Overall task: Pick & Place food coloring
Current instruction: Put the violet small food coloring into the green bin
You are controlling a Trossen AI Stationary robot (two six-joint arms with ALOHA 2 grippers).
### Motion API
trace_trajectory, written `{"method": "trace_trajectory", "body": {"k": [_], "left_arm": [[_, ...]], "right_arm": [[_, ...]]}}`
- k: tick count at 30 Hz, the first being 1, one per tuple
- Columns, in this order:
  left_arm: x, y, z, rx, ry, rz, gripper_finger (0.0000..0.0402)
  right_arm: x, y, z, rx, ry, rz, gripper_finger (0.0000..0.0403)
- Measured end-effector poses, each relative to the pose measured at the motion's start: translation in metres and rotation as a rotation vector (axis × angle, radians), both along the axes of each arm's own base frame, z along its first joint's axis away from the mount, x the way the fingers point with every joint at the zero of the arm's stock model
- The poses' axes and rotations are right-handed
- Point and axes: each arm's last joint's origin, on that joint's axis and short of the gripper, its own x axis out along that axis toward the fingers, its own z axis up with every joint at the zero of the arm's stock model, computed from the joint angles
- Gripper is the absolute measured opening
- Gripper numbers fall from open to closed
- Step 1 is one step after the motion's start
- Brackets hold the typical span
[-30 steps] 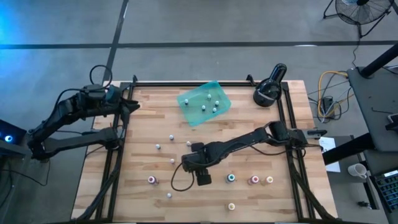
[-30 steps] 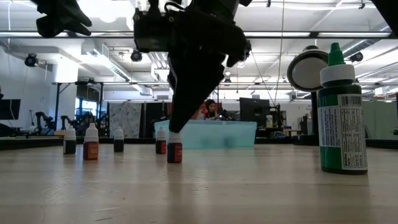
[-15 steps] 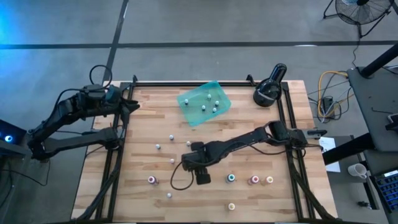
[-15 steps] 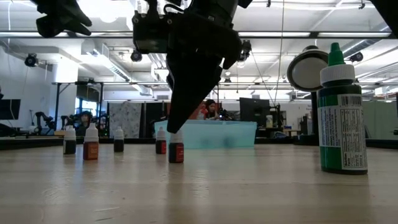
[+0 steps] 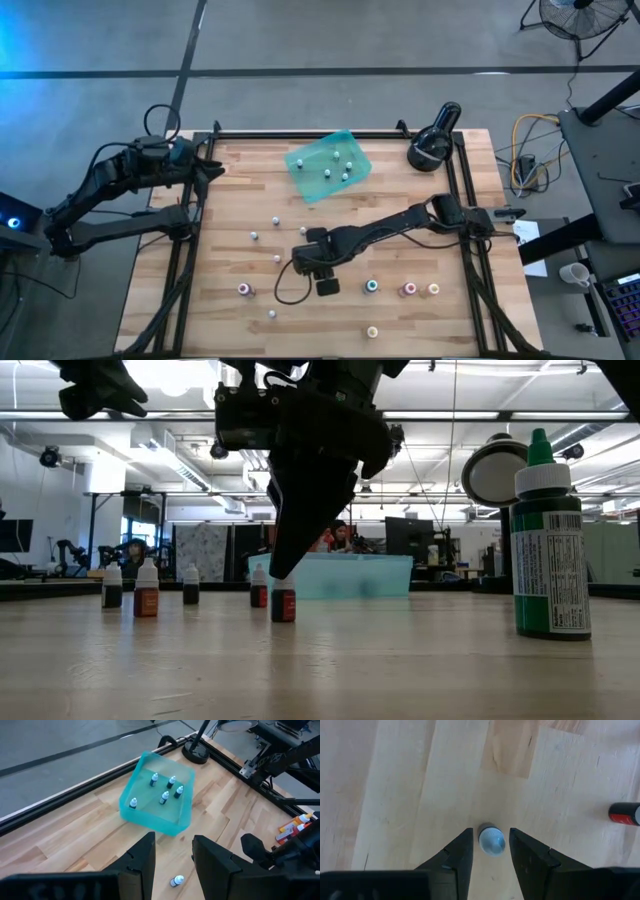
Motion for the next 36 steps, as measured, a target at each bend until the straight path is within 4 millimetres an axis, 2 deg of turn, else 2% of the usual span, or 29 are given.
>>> {"method": "trace_trajectory", "body": {"k": [17,22,25,28,32,36], "left_arm": [[0.000,0.000,0.000,0.018,0.009,-0.012,0.0103],[0.000,0.000,0.000,0.018,0.009,-0.012,0.0103],[0.000,0.000,0.000,0.018,0.009,-0.012,0.0103],[0.000,0.000,0.000,0.018,0.010,-0.012,0.0103],[0.000,0.000,0.000,0.021,0.011,-0.014,0.0103],[0.000,0.000,0.000,0.022,0.011,-0.015,0.0103]], "right_arm": [[0.000,-0.001,-0.001,-0.011,0.006,0.025,0.0061],[-0.003,-0.010,0.004,-0.050,0.050,-0.048,0.0055],[-0.004,-0.025,0.022,-0.053,0.062,-0.144,0.0055],[-0.004,-0.049,0.052,-0.044,0.009,-0.258,0.0055],[-0.004,-0.089,0.089,-0.140,-0.109,-0.478,0.0055],[0.000,-0.141,0.108,-0.150,-0.187,-0.667,0.0055]]}}
